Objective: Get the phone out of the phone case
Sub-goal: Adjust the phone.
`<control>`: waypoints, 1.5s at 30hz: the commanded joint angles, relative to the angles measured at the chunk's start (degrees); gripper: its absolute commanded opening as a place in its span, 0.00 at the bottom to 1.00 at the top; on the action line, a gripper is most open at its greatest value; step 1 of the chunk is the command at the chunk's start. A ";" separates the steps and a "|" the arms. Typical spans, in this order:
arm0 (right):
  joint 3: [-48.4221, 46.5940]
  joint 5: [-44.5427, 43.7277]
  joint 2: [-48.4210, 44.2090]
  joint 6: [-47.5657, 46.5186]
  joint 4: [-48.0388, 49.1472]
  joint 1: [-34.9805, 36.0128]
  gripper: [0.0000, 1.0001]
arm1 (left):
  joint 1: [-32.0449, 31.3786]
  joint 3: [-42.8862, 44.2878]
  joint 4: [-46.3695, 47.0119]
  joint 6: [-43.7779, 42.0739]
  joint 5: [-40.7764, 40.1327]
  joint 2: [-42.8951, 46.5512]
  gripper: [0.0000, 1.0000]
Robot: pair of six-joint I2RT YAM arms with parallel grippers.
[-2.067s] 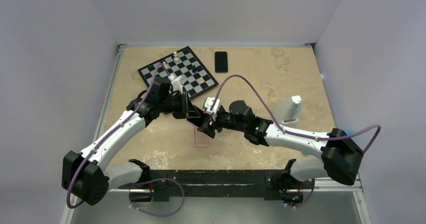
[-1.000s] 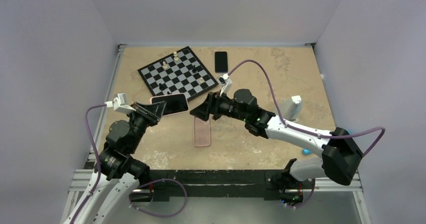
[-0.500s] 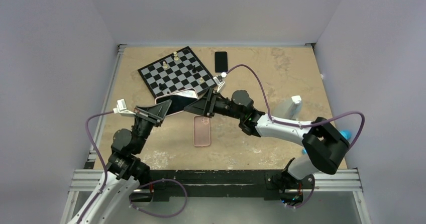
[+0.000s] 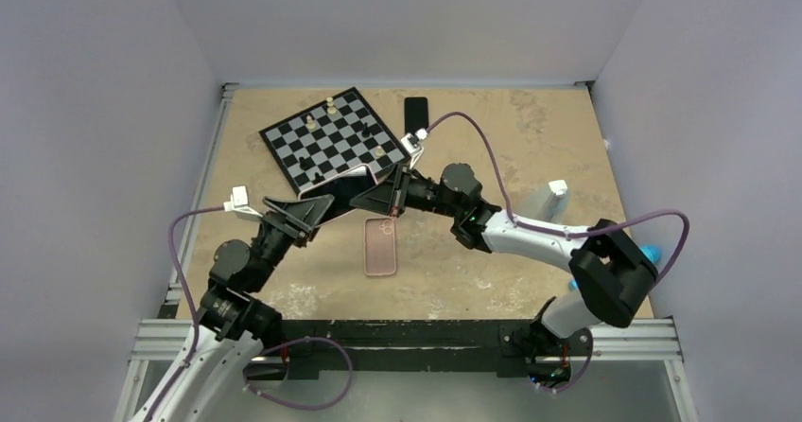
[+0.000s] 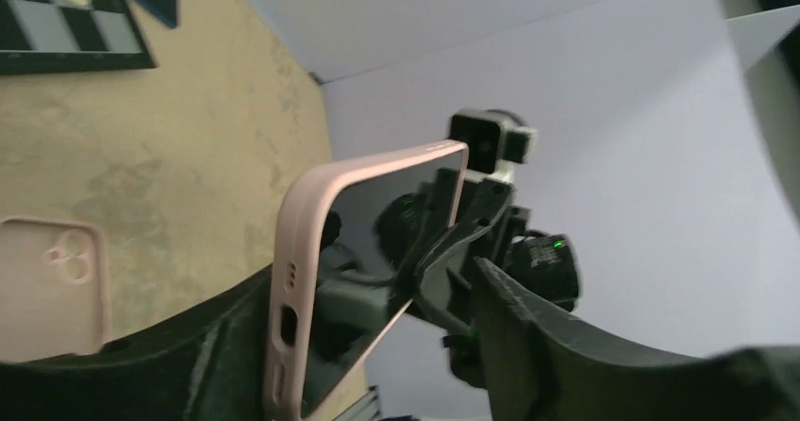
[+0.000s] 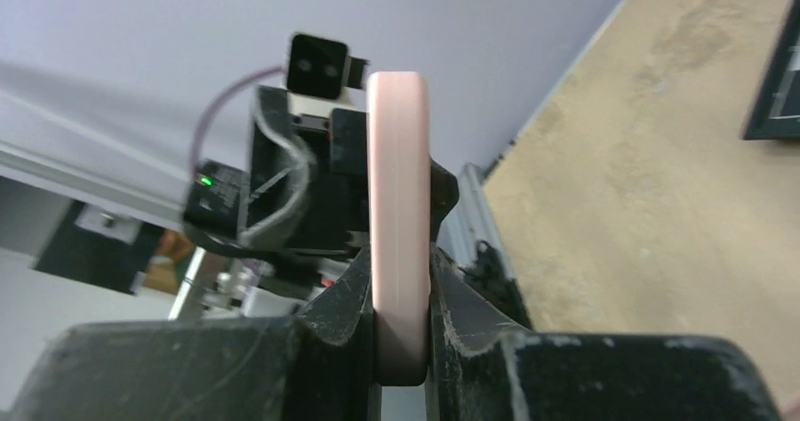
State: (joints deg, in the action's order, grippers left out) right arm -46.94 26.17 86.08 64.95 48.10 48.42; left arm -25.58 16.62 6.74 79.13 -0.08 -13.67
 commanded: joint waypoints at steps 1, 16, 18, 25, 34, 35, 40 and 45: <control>-5.65 3.29 -5.09 -19.62 -12.74 -5.03 0.00 | -0.29 9.54 -27.00 -9.98 5.51 0.39 0.76; -10.55 4.32 -15.69 -54.81 -54.01 -8.04 0.00 | -0.26 27.00 -26.18 -49.07 24.86 -23.11 0.73; -11.62 6.59 -15.12 -56.62 -55.86 -8.01 0.00 | -0.17 29.56 -25.88 -50.46 30.25 -26.92 0.79; -12.70 20.30 -11.70 -58.95 -56.22 -7.93 0.00 | -0.16 34.28 -28.29 -54.26 39.71 -33.81 0.83; -13.12 33.82 -7.31 -60.29 -55.75 -7.91 0.00 | -0.43 35.91 -30.86 -58.27 51.26 -41.26 0.83; -13.31 34.33 -7.03 -60.47 -56.02 -7.91 0.00 | -0.43 35.90 -31.16 -58.42 51.43 -41.68 0.83; -13.62 36.81 -6.95 -60.09 -54.93 -7.86 0.00 | -0.81 34.56 -30.38 -57.96 52.45 -42.87 0.80; -15.29 40.68 -5.45 -59.05 -53.23 -7.44 0.00 | -1.39 33.68 -30.34 -57.90 55.49 -44.63 0.53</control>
State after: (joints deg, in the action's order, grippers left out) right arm -57.45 59.64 80.49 5.32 -10.76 40.49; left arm -26.41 50.35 -24.88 22.85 51.13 -57.30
